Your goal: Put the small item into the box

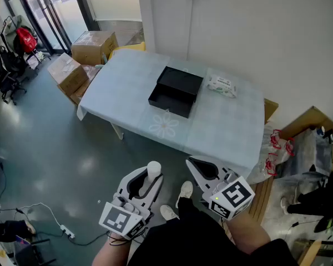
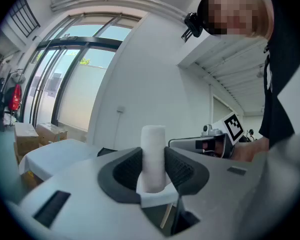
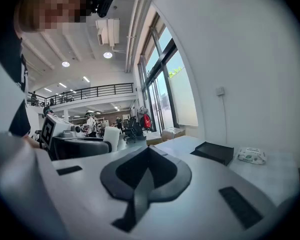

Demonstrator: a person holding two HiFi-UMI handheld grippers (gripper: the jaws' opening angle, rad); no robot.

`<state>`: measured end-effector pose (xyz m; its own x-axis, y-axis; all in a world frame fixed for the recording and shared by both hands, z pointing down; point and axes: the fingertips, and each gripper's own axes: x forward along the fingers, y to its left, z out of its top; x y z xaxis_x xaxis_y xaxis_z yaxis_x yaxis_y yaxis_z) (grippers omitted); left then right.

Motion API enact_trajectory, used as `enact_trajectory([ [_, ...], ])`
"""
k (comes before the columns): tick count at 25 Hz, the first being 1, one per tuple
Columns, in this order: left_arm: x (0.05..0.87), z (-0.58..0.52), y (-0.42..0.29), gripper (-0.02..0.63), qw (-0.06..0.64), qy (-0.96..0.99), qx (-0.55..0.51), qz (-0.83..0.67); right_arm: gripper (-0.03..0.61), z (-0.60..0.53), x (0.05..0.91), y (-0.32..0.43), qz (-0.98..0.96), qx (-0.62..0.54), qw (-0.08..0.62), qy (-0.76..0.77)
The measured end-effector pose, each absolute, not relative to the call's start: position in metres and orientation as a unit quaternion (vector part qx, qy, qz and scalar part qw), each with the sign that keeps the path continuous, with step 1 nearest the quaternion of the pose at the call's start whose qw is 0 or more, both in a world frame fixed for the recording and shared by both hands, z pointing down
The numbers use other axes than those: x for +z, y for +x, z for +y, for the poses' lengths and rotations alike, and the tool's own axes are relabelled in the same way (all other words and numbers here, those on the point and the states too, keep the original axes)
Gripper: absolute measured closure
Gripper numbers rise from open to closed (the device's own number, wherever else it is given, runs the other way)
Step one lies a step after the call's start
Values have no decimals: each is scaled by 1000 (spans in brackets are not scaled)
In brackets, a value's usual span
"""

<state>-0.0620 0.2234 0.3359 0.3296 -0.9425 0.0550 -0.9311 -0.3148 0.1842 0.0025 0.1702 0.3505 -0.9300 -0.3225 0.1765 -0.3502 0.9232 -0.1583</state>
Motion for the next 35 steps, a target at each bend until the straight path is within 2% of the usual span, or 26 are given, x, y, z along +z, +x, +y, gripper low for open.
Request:
enact_trajectory([
  [16,347,212,-47,472,101,820,-23,-564,569,161,347,6,-983,81,71,151],
  [35,348,115,-38,472,104,819,-10,-564,569,61,343,8,-984,83,64,147],
])
